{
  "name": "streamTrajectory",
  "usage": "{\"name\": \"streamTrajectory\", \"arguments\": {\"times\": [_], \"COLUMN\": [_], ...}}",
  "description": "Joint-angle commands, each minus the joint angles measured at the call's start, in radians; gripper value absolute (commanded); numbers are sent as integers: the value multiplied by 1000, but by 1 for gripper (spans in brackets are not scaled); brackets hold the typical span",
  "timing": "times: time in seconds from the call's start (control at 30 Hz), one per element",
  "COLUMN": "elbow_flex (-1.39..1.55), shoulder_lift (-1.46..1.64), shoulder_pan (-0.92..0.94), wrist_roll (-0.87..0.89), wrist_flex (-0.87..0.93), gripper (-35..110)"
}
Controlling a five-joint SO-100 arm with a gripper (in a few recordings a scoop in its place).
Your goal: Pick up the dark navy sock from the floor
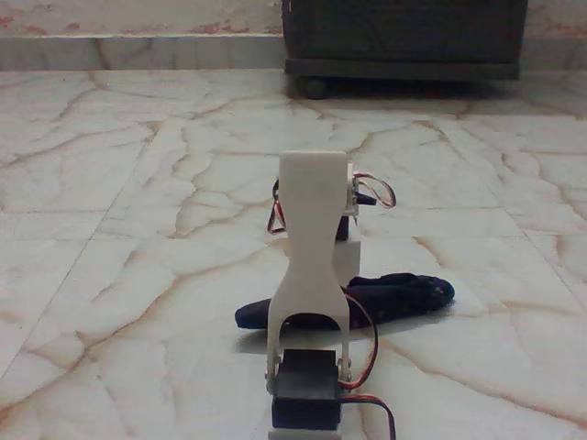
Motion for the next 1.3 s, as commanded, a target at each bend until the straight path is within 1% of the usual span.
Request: {"name": "streamTrajectory", "arguments": {"times": [0.0, 0.07, 0.13, 0.17, 0.2, 0.33, 0.57, 0.67, 0.8, 1.0, 1.13, 1.27], "elbow_flex": [-72, -137, -201, -265, -380, -653, -695, -689, -657, -603, -545, -308], "shoulder_lift": [-6, -51, -115, -150, -215, -439, -583, -609, -635, -600, -529, -347], "shoulder_pan": [-20, -32, -43, -46, -48, -41, -32, -28, -23, -23, -20, -14], "wrist_roll": [-35, 5, 20, 32, 43, 41, 34, 25, -69, -132, -190, -245], "wrist_flex": [31, 95, 120, 152, 227, 318, 324, 224, -14, -34, -32, -107], "gripper": [9, 11, 12, 12, 12, 12, 12, 10, 7, 0, 0, 0]}}
